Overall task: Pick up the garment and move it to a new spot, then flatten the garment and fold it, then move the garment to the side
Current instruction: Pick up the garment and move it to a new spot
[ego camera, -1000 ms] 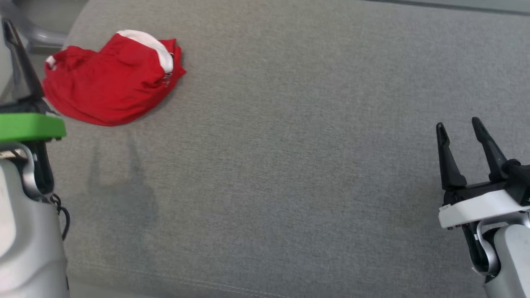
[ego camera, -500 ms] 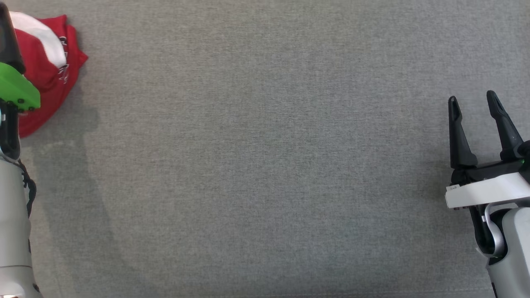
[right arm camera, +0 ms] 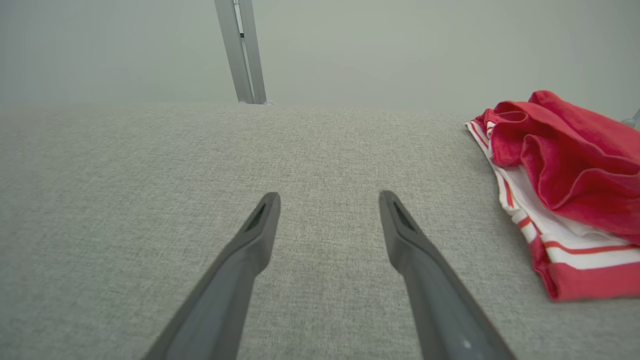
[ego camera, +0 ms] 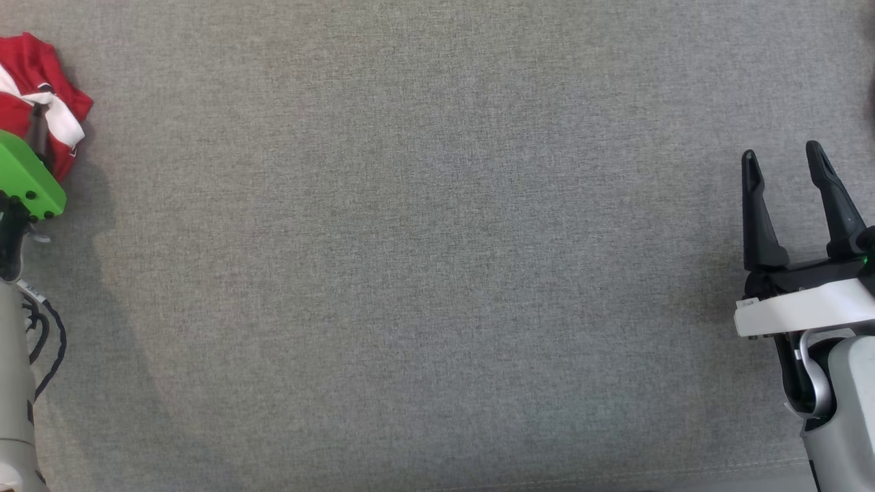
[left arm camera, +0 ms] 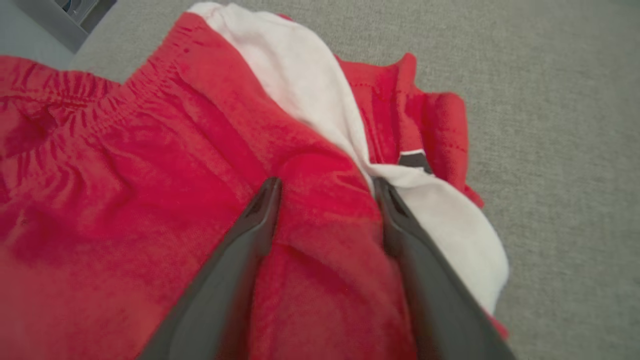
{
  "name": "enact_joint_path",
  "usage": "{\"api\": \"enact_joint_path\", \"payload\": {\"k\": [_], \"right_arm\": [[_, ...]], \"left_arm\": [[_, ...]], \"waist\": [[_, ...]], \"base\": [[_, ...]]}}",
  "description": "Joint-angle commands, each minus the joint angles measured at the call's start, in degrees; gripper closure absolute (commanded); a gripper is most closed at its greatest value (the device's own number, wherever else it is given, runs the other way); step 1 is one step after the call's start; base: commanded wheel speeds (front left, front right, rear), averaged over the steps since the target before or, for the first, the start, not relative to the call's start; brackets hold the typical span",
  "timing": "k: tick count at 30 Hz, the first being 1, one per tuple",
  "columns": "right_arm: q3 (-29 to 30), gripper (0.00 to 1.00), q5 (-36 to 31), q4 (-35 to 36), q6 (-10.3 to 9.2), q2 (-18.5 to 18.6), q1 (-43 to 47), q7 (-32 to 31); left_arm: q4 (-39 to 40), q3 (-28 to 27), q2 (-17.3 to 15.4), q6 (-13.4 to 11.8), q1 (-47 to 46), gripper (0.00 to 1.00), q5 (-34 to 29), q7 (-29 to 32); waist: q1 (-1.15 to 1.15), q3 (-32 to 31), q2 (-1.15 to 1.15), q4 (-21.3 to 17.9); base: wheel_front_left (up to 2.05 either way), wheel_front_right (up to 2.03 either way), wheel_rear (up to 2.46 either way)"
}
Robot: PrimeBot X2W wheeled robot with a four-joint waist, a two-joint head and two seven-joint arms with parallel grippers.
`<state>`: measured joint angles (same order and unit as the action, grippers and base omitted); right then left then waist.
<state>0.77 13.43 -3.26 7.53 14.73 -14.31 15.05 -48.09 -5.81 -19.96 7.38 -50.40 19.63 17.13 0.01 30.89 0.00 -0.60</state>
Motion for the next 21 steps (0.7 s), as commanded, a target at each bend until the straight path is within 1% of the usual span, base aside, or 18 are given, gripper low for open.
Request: {"api": "enact_joint_path", "payload": {"k": [1,5,8,12,17,21], "right_arm": [[-0.23,0.00,-0.43,0.20,-0.09,-0.32,-0.52,0.17],[-0.65,0.00,-0.45,-0.60,-0.09,-0.57,-0.71,0.17],[-0.80,0.00,-0.30,-1.10,-0.09,-0.81,-0.60,0.17],[-0.79,0.00,-0.35,-1.65,-0.09,-1.28,-0.05,0.17],[-1.05,0.00,-0.26,-2.52,-0.09,-2.28,0.59,0.17],[-1.15,0.00,-0.04,-3.30,-0.09,-3.15,1.37,0.17]], "left_arm": [[-1.18,0.12,-0.12,-0.39,1.69,1.00,0.08,0.29],[-0.74,-0.04,-0.37,-1.02,1.91,1.00,0.22,-1.01],[0.29,-0.02,-0.94,-1.22,1.69,1.00,-0.07,-3.09],[2.15,0.10,-0.42,-0.73,0.79,1.00,0.66,-6.36],[6.15,1.40,-0.91,-0.53,-0.57,1.00,-0.72,-12.02],[10.10,3.00,-0.99,-0.33,-1.62,1.00,-1.11,-14.26]], "waist": [[-0.01,-0.16,0.00,-0.04],[-0.01,-1.23,0.00,-0.11],[-0.01,-2.43,0.00,-0.16],[-0.01,-4.49,0.00,-0.10],[-0.01,-7.54,0.00,-0.16],[-0.01,-10.21,0.00,-0.88]], "base": [[0.00,0.00,0.00],[0.00,0.00,0.00],[0.00,0.00,0.00],[0.00,0.00,0.00],[0.00,0.00,0.00],[0.00,0.00,0.00]]}}
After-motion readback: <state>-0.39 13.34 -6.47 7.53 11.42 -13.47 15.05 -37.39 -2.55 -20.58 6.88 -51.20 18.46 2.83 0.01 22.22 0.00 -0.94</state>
